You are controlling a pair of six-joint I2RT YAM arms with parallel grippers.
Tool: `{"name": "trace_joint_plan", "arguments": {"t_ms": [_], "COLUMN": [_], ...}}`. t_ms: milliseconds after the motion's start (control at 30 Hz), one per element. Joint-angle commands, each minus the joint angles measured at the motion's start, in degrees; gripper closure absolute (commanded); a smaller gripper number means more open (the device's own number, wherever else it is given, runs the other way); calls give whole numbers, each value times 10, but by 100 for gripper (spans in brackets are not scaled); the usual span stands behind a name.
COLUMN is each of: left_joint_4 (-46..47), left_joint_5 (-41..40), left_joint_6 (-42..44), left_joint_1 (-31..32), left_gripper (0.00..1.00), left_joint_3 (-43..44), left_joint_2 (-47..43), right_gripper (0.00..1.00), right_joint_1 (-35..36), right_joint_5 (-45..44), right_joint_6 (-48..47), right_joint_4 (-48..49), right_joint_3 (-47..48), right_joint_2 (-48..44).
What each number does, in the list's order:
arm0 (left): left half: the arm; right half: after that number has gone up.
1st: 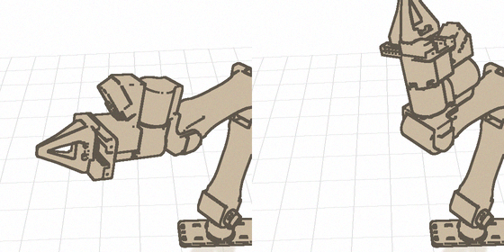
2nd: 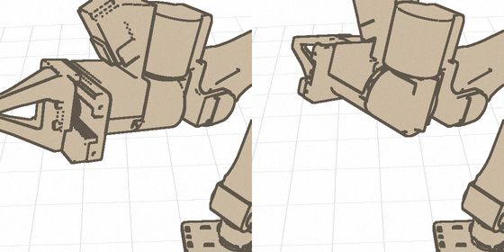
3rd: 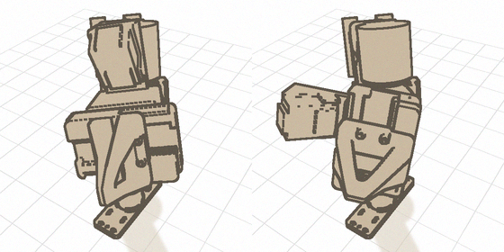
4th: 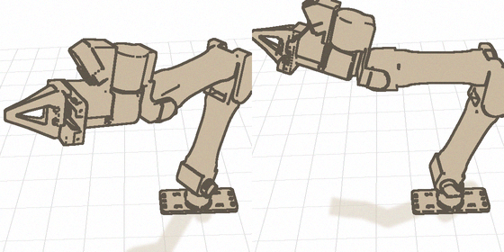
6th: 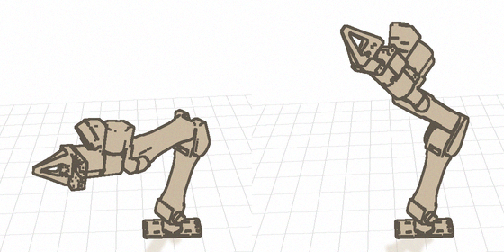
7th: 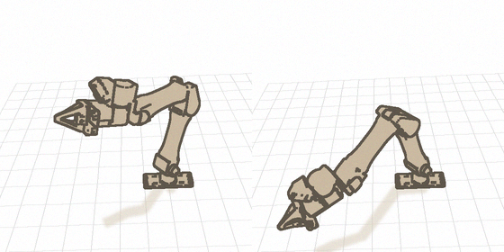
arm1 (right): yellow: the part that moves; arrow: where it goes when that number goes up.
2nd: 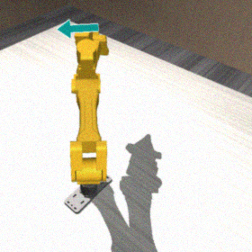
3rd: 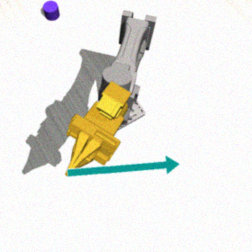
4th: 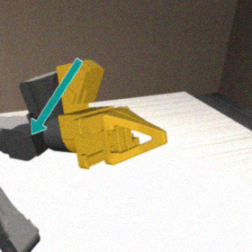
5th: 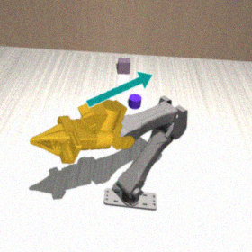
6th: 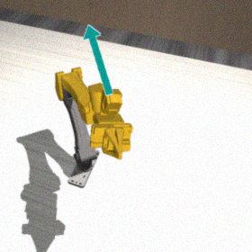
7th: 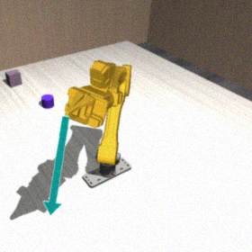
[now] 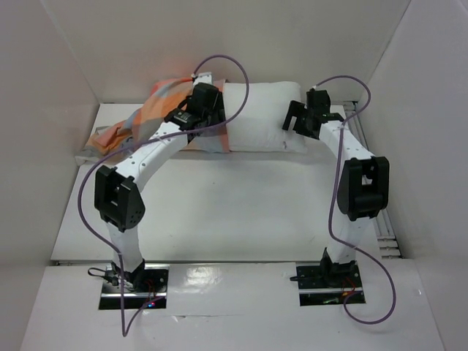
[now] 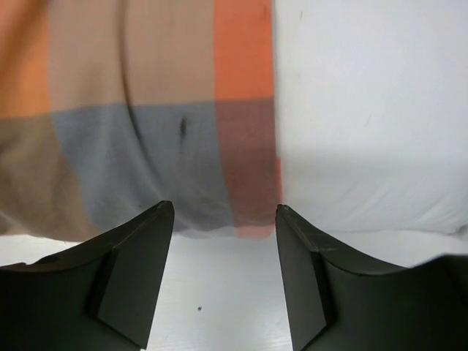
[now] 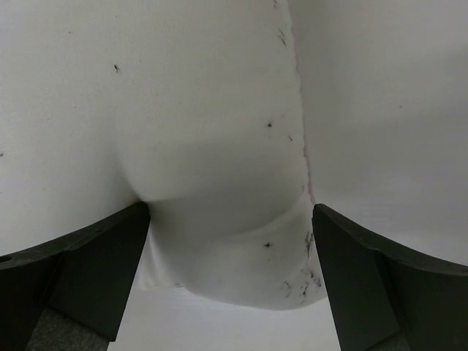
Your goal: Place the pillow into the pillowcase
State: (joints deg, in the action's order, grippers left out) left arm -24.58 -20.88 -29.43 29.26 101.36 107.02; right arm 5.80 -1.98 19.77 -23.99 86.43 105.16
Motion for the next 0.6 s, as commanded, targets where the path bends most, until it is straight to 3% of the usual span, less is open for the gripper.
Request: {"name": "trace_joint_plan", "arguments": {"t_ms": [0, 100, 167, 233, 400, 567], "left_joint_4": [27, -17, -55, -61, -68, -87], "left_joint_5": [-62, -81, -76, -62, -72, -110], "left_joint_6": [-8, 2, 3, 20, 33, 46], "left_joint_1": [-3, -3, -3, -3, 3, 3], "left_gripper": [29, 24, 23, 2, 6, 20], "left_joint_3": [73, 181, 266, 293, 307, 315], "left_joint_2": [19, 98, 142, 183, 201, 220], "right_gripper": [0, 0, 10, 11, 9, 9], "right_joint_1": [-4, -15, -15, -15, -15, -15], "right_joint_5": [43, 104, 127, 127, 131, 131], "right_joint_6": [-21, -21, -21, -15, -15, -15], "right_joint_4": [51, 78, 90, 95, 95, 95], "right_joint_3": [39, 39, 39, 31, 19, 19], "right_joint_2": [18, 42, 49, 49, 37, 37]}}
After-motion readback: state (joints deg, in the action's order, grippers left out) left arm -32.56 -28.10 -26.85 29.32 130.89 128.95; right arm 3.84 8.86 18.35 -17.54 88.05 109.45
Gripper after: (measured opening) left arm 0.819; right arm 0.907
